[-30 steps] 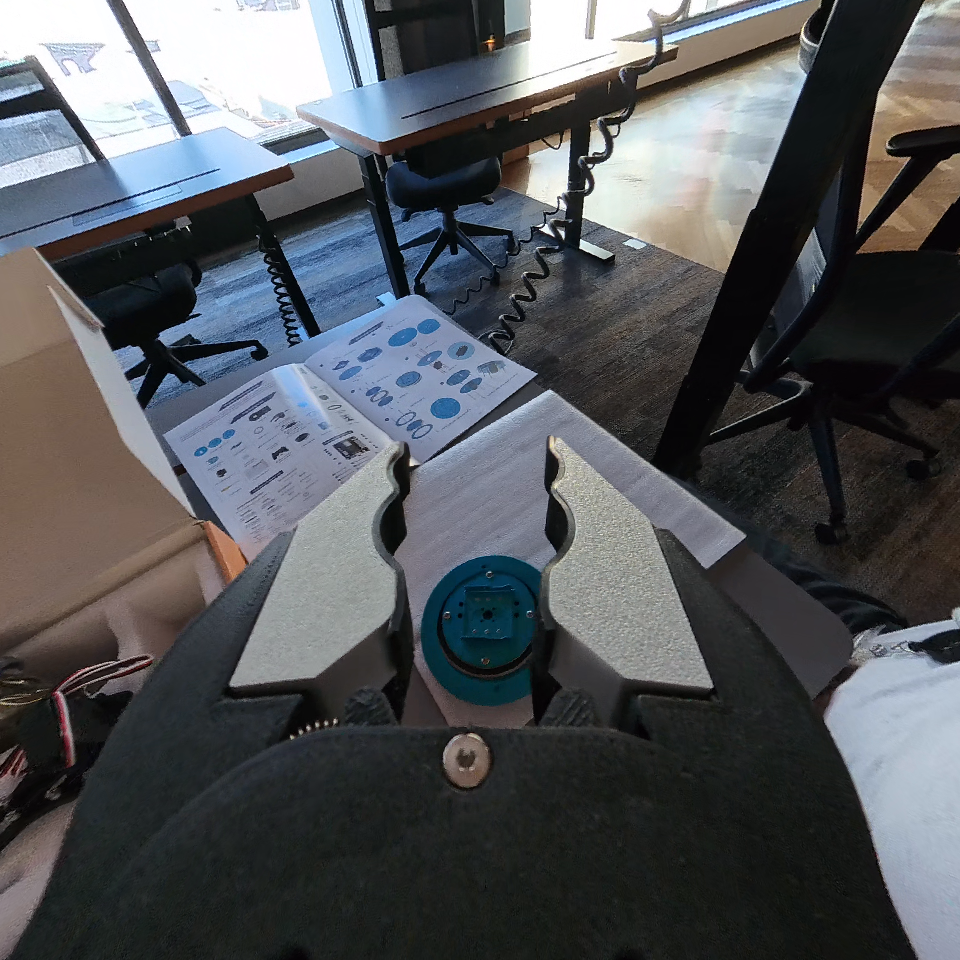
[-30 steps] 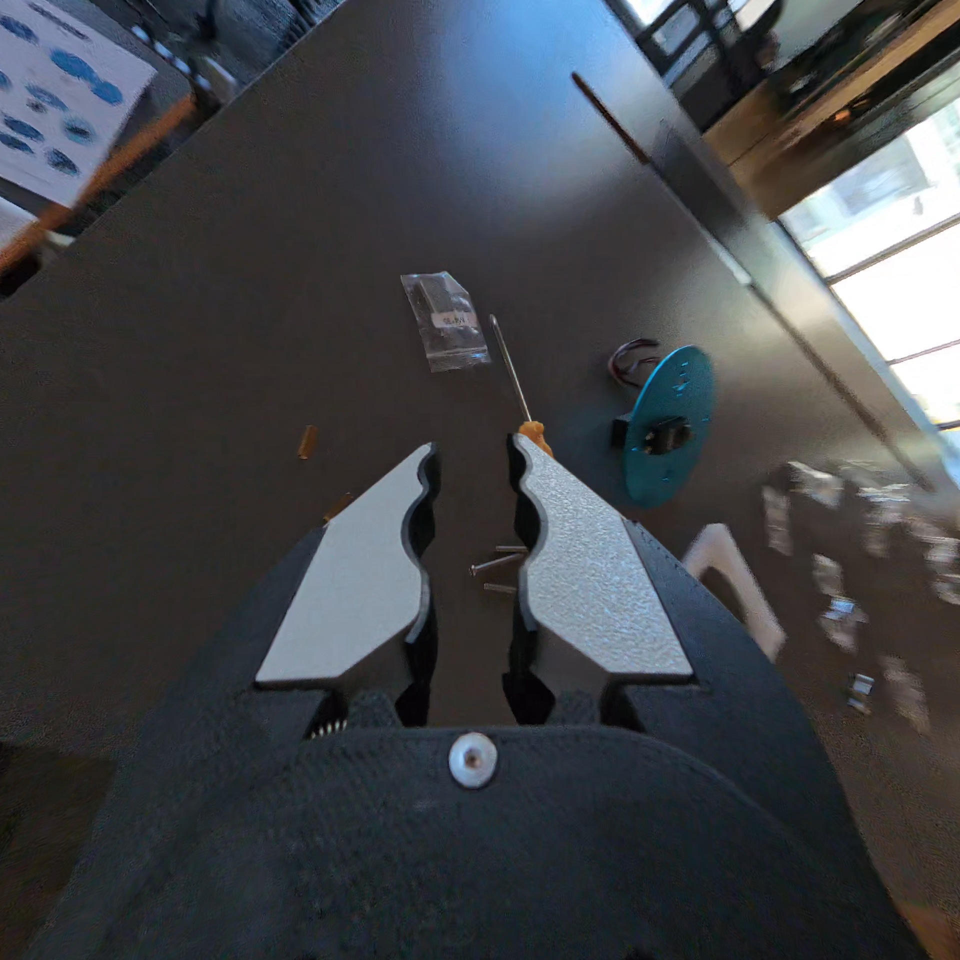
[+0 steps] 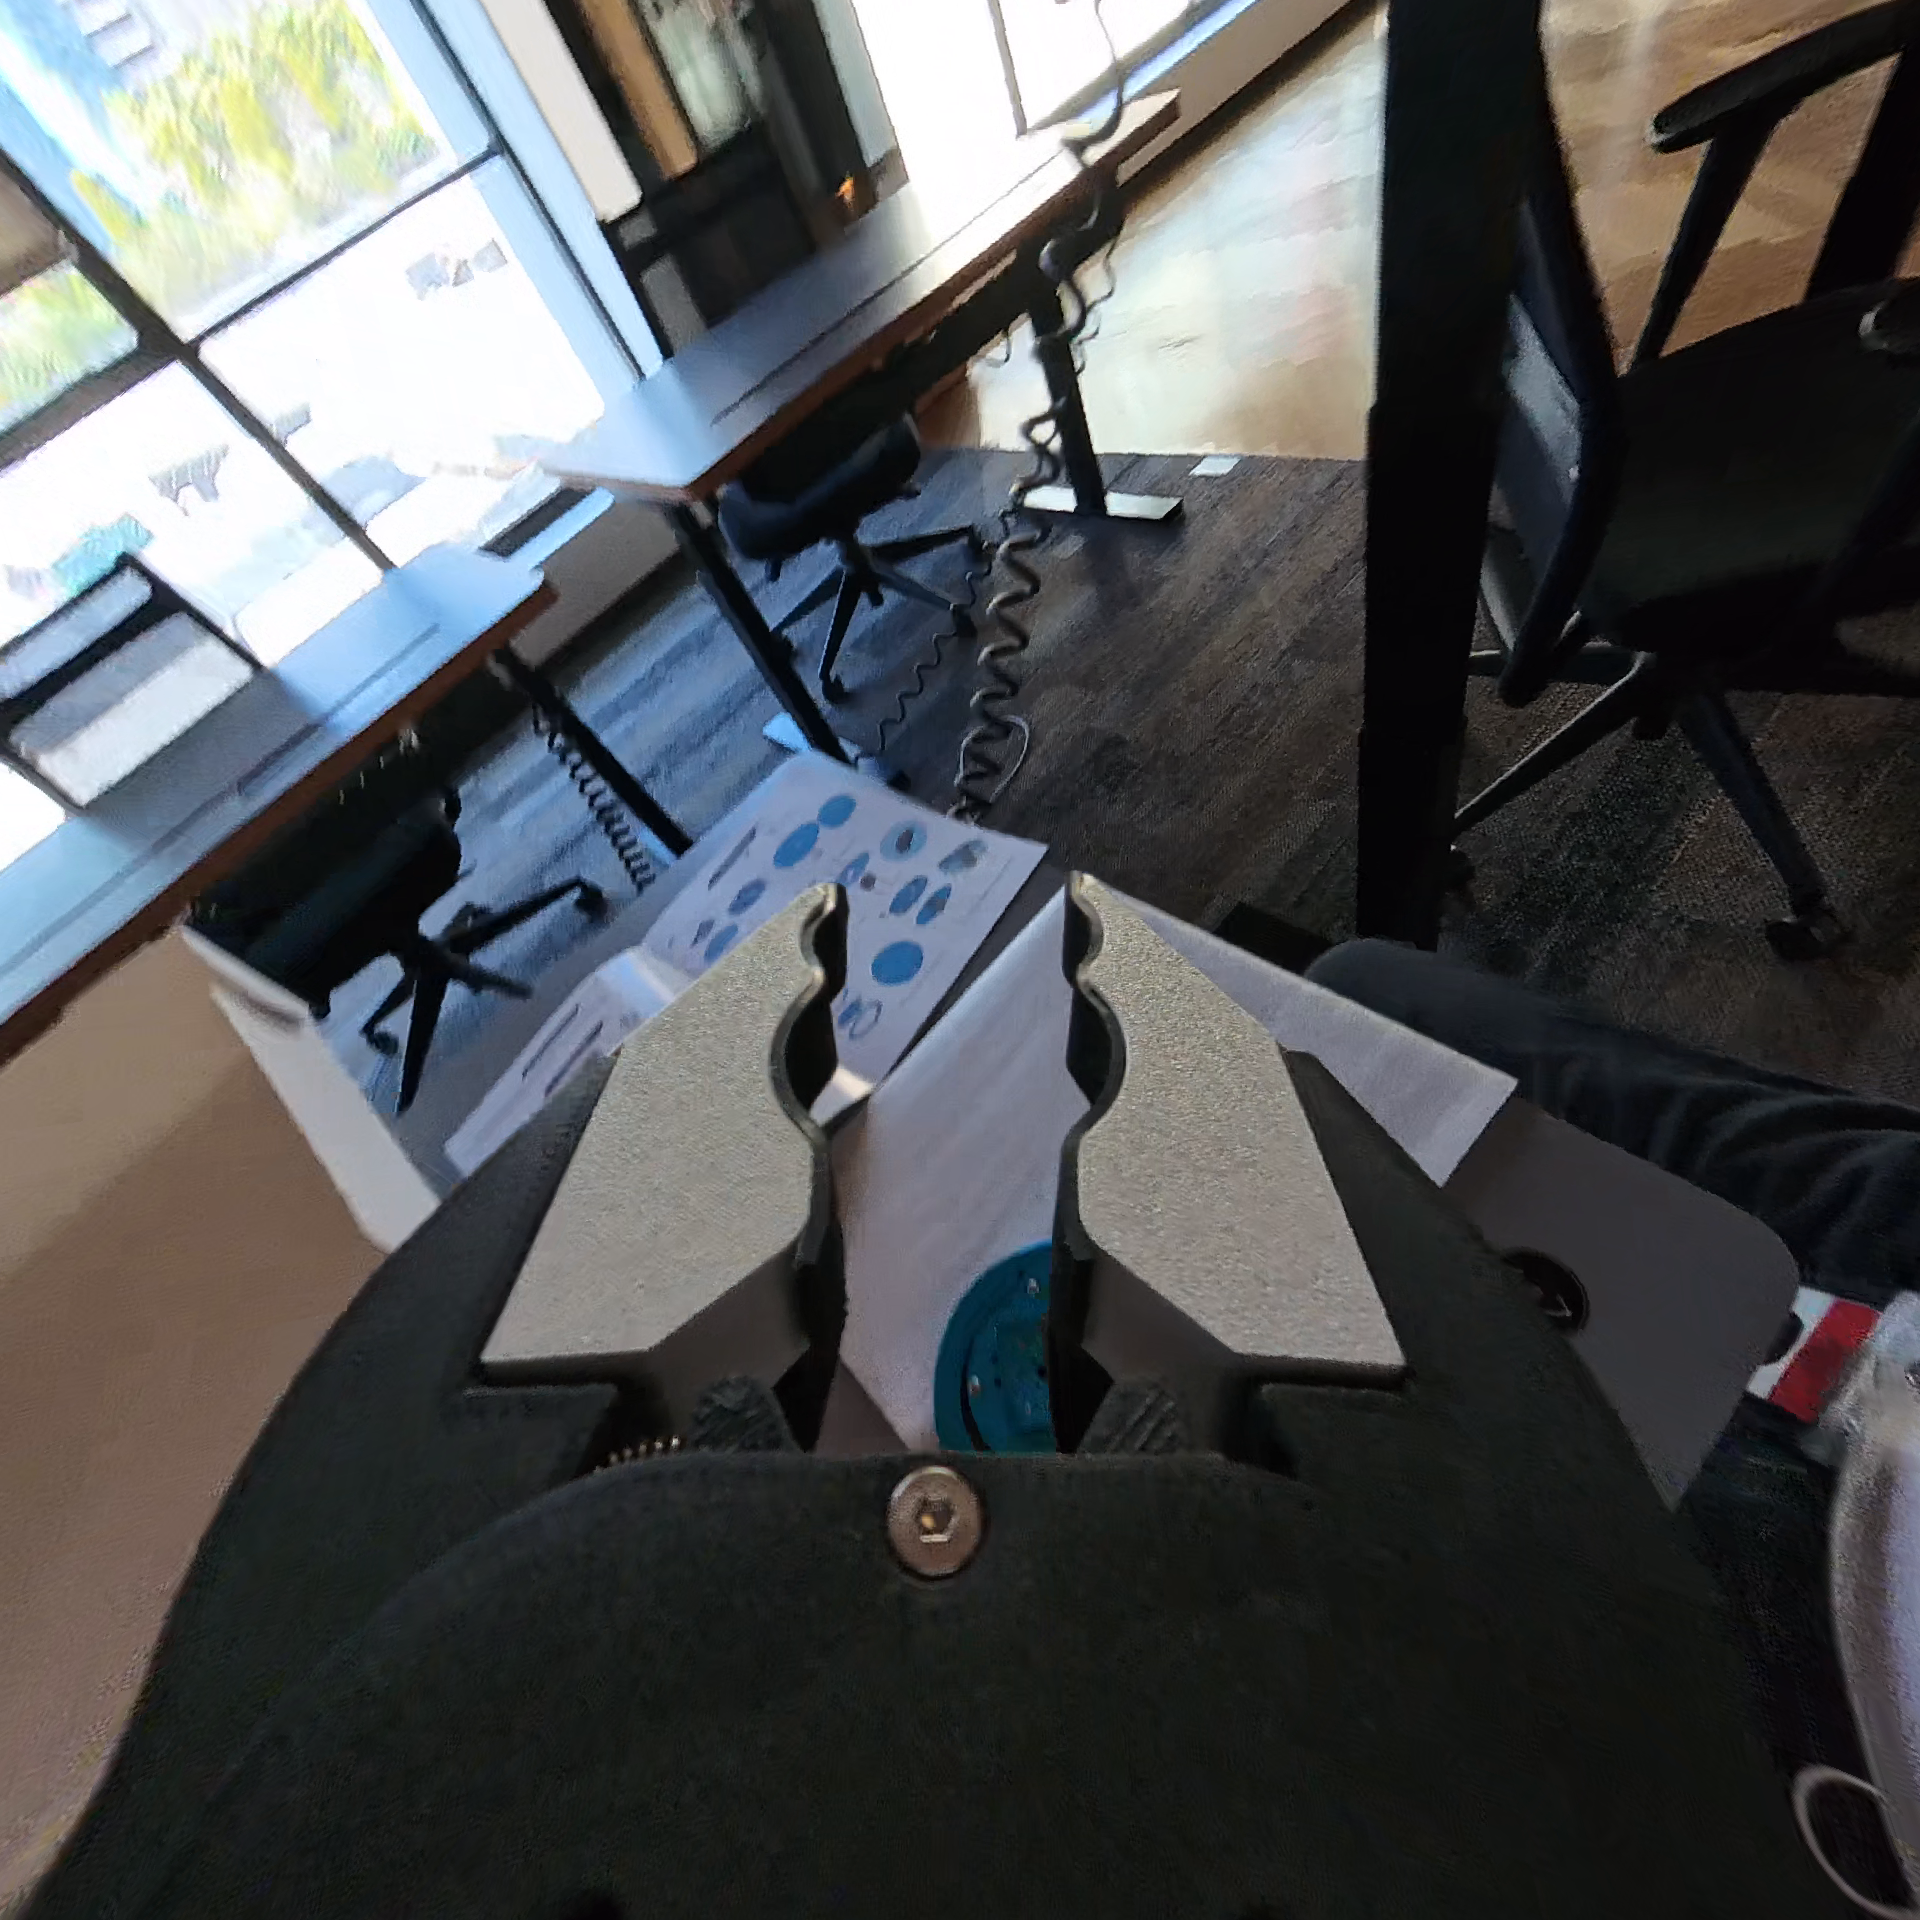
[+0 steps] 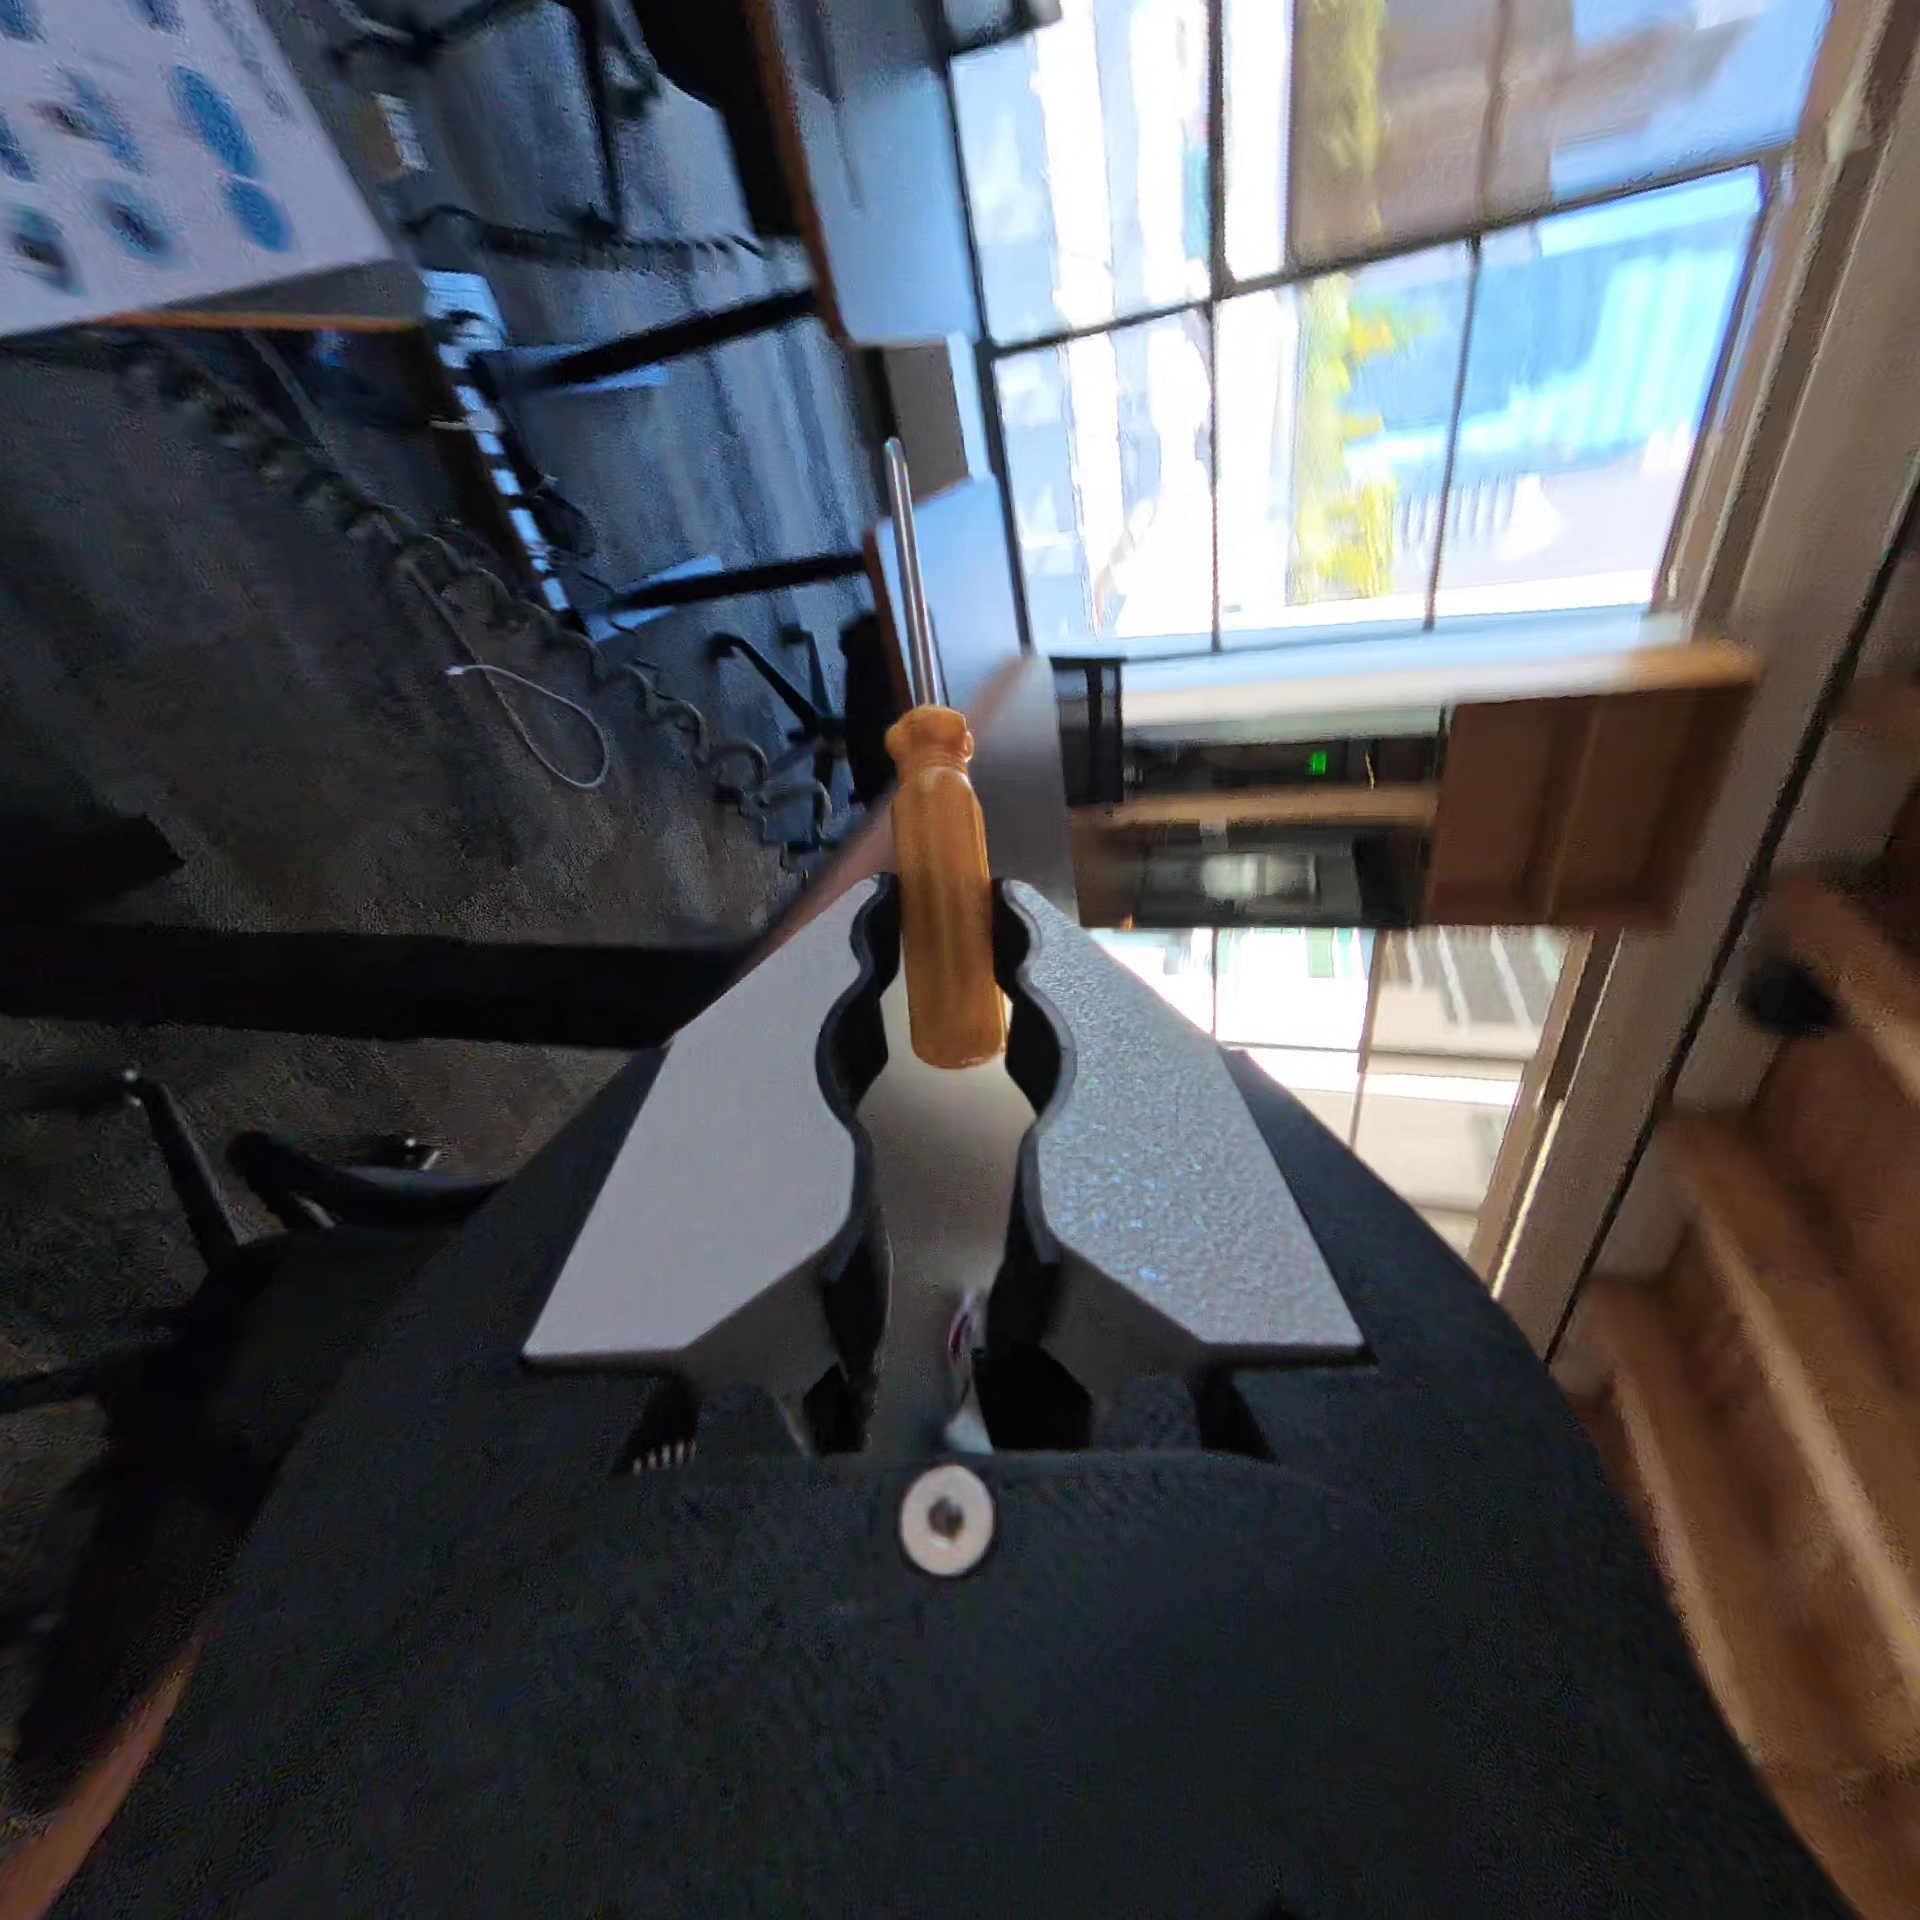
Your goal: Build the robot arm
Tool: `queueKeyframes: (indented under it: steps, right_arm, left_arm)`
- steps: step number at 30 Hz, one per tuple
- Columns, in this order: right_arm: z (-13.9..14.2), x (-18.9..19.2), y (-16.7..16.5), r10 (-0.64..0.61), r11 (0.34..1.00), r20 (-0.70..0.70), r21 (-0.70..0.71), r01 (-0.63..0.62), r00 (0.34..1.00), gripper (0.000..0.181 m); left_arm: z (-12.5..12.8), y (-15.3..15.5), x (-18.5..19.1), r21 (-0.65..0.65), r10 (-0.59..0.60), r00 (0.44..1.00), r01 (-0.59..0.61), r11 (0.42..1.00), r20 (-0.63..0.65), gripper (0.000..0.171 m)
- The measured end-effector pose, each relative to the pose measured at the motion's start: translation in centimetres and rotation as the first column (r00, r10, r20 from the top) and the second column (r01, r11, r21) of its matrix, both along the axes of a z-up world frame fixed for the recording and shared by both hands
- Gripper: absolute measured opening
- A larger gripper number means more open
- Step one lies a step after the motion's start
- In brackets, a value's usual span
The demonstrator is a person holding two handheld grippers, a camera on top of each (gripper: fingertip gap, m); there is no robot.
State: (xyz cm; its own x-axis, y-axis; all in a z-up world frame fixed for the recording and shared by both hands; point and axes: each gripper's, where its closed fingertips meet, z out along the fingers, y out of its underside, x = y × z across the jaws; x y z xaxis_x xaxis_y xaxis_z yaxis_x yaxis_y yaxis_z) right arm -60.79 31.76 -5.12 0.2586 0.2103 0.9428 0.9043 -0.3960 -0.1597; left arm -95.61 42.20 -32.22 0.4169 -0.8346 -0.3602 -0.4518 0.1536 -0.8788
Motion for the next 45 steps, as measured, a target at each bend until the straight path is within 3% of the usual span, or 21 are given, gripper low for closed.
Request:
queueKeyframes:
  steps: [3,7,10,13,21,28,31,34,38,40,42,43,44,45]
  right_arm:
    - [-7.1,-11.1,5.6,0.222,0.960,0.082,-0.191,-0.204,0.971,0.017]
    - [-16.1,-20.6,9.8,0.451,0.847,0.095,-0.358,-0.393,0.887,0.016]
    - [-21.5,-24.9,11.8,0.551,0.768,0.076,-0.435,-0.470,0.831,0.016]
    - [-26.4,-28.2,12.8,0.599,0.686,0.009,-0.520,-0.508,0.801,0.016]
    - [-37.5,-33.5,13.6,0.664,0.518,-0.072,-0.673,-0.528,0.744,0.017]
    - [-42.0,-35.2,12.6,0.649,0.396,-0.212,-0.726,-0.562,0.731,0.017]
    - [-42.4,-35.8,12.6,0.653,0.359,-0.266,-0.716,-0.599,0.709,0.016]
    - [-42.3,-36.2,12.6,0.654,0.337,-0.299,-0.707,-0.622,0.695,0.016]
    - [-41.6,-36.6,12.5,0.640,0.309,-0.387,-0.662,-0.683,0.664,0.017]
    - [-40.6,-36.9,12.6,0.608,0.299,-0.505,-0.569,-0.766,0.613,0.021]
    - [-38.8,-37.2,13.6,0.546,0.342,-0.681,-0.351,-0.872,0.488,0.060]
    - [-37.9,-37.1,13.8,0.491,0.353,-0.787,-0.213,-0.911,0.374,0.069]
    - [-36.8,-36.9,13.8,0.415,0.362,-0.886,-0.048,-0.931,0.208,0.068]
    - [-35.5,-36.7,13.8,0.327,0.374,-0.945,0.135,-0.918,-0.006,0.066]
  left_arm:
    - [1.7,-0.7,1.5,0.066,-0.059,0.995,0.054,0.996,0.075,0.034]
    - [1.4,-1.4,-0.1,-0.082,-0.107,0.951,0.136,0.987,0.291,0.036]
    - [-1.0,0.0,-3.2,-0.168,-0.035,0.932,0.102,0.980,0.362,0.042]
    - [-4.6,1.2,-5.4,-0.219,0.021,0.949,0.052,0.974,0.316,0.046]
    - [-11.5,1.0,-4.7,-0.265,-0.034,0.971,0.098,0.959,0.239,0.042]
    - [-15.8,1.1,-3.7,-0.260,-0.097,0.989,0.124,0.957,0.116,0.040]
    - [-17.4,1.7,-3.6,-0.227,-0.080,0.997,0.081,0.971,0.015,0.034]
    - [-18.4,1.6,-3.2,-0.240,-0.103,0.995,0.097,0.966,-0.014,0.003]
    - [-18.0,1.5,-3.1,-0.234,-0.102,0.995,0.104,0.967,0.023,0.002]
    - [-17.1,1.3,-3.2,-0.240,-0.095,0.991,0.115,0.964,0.093,0.003]
    - [-15.8,1.0,-3.4,-0.266,-0.083,0.976,0.136,0.954,0.202,0.002]
    - [-15.3,0.9,-3.7,-0.276,-0.076,0.964,0.148,0.950,0.255,0.002]
    - [-14.8,0.8,-3.9,-0.282,-0.068,0.950,0.157,0.946,0.304,0.002]
    - [-14.3,0.7,-4.2,-0.285,-0.061,0.937,0.166,0.944,0.343,0.002]
